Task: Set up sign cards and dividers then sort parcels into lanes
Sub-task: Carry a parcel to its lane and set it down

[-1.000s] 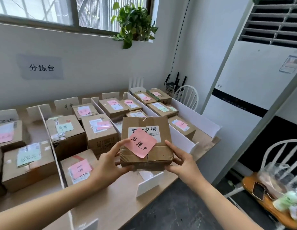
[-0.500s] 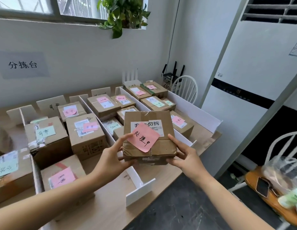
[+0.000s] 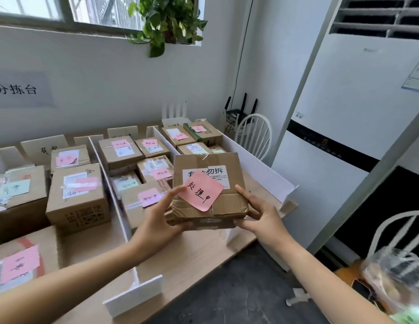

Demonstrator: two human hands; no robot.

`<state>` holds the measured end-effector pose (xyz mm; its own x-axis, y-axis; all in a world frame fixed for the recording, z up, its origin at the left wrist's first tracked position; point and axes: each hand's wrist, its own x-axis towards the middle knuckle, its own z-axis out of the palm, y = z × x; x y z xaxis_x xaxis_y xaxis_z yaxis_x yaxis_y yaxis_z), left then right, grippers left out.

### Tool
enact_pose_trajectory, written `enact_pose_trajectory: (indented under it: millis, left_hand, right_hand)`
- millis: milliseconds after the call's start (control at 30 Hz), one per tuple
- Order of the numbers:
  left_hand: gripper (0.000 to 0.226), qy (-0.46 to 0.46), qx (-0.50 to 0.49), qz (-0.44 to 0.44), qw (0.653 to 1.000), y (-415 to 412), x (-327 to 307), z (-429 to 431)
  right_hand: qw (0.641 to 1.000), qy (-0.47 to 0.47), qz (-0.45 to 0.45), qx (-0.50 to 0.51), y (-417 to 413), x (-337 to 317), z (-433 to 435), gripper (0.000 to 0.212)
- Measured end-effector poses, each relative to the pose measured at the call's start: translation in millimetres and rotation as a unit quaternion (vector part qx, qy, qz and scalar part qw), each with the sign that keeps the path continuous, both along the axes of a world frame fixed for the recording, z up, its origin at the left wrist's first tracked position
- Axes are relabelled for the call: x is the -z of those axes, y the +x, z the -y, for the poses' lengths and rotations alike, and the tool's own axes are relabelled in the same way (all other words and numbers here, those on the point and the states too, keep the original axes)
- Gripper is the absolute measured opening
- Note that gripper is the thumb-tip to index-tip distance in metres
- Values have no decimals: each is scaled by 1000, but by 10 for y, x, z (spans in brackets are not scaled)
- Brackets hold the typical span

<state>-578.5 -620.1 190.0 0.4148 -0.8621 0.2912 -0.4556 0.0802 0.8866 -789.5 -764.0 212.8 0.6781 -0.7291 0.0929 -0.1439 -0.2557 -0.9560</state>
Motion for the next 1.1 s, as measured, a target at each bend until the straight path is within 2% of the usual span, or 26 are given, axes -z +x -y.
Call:
enact_pose_trajectory:
  millis: [500,633,767,1100]
  left_hand:
    - [82,23,-3,24,999,-999,24,1079]
    - [80,32,6,12,999,-1070,67,1420]
    - [81,34,1,25,999,-1109,125,1794]
    - [82,15,-12,-46,999,-905,315,3027]
  right_hand:
    - [1000,-20,17,5,-940,82,1158,78]
    - [1000,2,22,22,-1046,184,1452,82]
    - [999,17,18,31,-1083,202,1782,76]
    - [999,-5,-18,38,-870,172,2972,76]
